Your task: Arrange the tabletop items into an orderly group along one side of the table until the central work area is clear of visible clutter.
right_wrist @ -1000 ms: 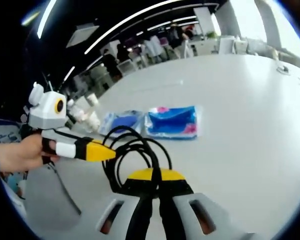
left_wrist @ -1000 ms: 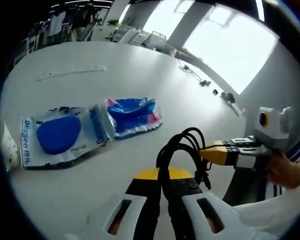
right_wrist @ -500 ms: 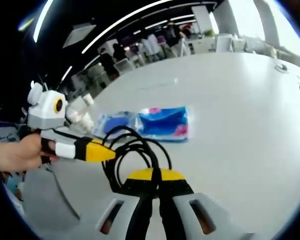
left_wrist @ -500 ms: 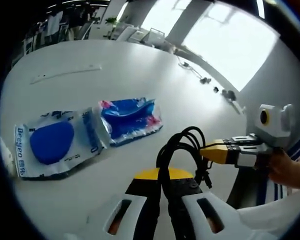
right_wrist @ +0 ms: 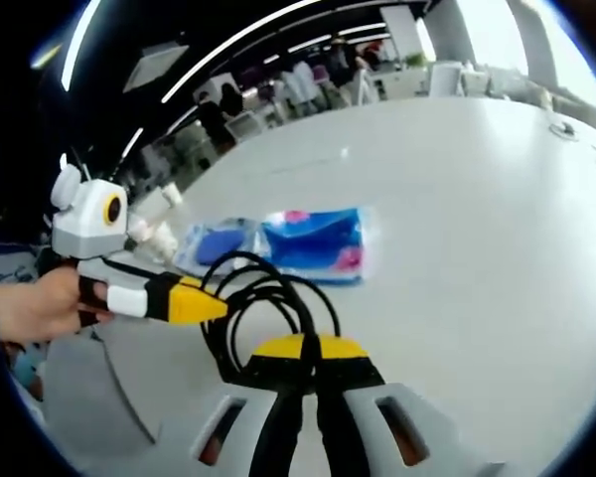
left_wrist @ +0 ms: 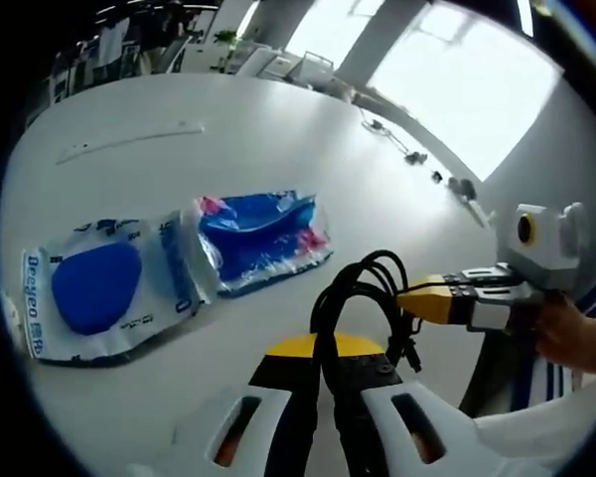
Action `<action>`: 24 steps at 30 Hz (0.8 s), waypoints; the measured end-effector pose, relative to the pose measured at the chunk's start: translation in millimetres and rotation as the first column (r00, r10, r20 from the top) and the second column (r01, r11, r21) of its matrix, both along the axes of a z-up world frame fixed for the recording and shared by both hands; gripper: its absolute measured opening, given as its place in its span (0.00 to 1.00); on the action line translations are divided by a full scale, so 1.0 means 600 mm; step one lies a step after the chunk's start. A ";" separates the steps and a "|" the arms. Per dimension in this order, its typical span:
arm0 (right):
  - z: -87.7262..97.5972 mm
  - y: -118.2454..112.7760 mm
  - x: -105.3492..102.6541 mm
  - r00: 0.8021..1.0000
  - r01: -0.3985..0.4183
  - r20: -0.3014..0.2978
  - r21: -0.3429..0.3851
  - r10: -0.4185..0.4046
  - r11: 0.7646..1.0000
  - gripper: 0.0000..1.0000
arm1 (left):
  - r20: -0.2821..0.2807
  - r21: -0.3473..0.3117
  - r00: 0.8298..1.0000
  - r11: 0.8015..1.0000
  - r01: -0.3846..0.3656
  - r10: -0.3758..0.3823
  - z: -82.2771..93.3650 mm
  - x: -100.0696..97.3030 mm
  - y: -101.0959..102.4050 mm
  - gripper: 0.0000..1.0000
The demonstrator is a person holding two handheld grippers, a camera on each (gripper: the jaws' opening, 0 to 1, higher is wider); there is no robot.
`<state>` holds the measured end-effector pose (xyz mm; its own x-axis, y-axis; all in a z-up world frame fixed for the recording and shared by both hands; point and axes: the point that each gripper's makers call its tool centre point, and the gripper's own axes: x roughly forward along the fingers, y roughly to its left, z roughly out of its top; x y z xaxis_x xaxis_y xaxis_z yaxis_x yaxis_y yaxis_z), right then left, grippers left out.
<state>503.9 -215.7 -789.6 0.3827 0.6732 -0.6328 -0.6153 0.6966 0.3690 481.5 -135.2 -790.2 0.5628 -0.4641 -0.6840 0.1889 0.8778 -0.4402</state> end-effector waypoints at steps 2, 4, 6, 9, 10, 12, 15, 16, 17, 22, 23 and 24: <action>-0.004 0.003 0.002 1.000 -0.004 -0.004 0.000 0.004 1.000 0.00 | -0.005 0.006 1.000 1.000 -0.003 0.003 -0.003 0.001 0.002 0.00; -0.009 0.006 0.001 1.000 -0.014 -0.010 -0.001 0.014 1.000 0.00 | -0.011 0.009 1.000 1.000 -0.006 0.006 -0.007 0.002 0.006 0.00; -0.016 0.008 0.002 1.000 -0.019 -0.017 -0.003 0.019 1.000 0.00 | -0.016 0.012 1.000 1.000 -0.006 0.006 -0.010 0.003 0.008 0.00; -0.022 0.013 0.004 0.999 -0.029 -0.021 -0.005 0.028 1.000 0.00 | -0.022 0.022 1.000 1.000 -0.008 0.009 -0.017 0.005 0.013 0.00; -0.024 0.014 0.005 0.999 -0.030 -0.023 -0.005 0.030 1.000 0.00 | -0.023 0.023 1.000 1.000 -0.010 0.011 -0.018 0.005 0.014 0.00; -0.027 0.015 0.006 0.999 -0.036 -0.031 -0.005 0.035 0.999 0.00 | -0.028 0.026 1.000 1.000 -0.010 0.011 -0.023 0.006 0.015 0.00; -0.034 0.016 0.007 0.998 -0.042 -0.036 -0.007 0.042 0.999 0.00 | -0.035 0.031 0.999 0.999 -0.008 0.009 -0.028 0.006 0.016 0.00; -0.036 0.016 0.007 0.998 -0.044 -0.038 -0.007 0.044 0.999 0.00 | -0.036 0.032 0.999 0.999 -0.008 0.009 -0.030 0.006 0.016 0.00; -0.037 0.016 0.006 0.998 -0.045 -0.038 -0.008 0.045 0.999 0.00 | -0.038 0.033 0.999 0.999 -0.008 0.009 -0.032 0.006 0.016 0.00; -0.048 0.015 0.010 0.998 -0.042 -0.052 -0.010 0.041 0.999 0.00 | -0.039 0.042 0.999 0.999 -0.008 0.010 -0.038 0.008 0.017 0.00; -0.047 0.016 0.009 0.998 -0.043 -0.052 -0.011 0.042 0.999 0.00 | -0.041 0.042 0.999 0.999 -0.012 0.013 -0.040 0.009 0.018 0.00; -0.048 0.017 0.009 0.998 -0.045 -0.052 -0.013 0.044 0.999 0.00 | -0.043 0.044 0.999 0.999 -0.013 0.015 -0.042 0.009 0.019 0.00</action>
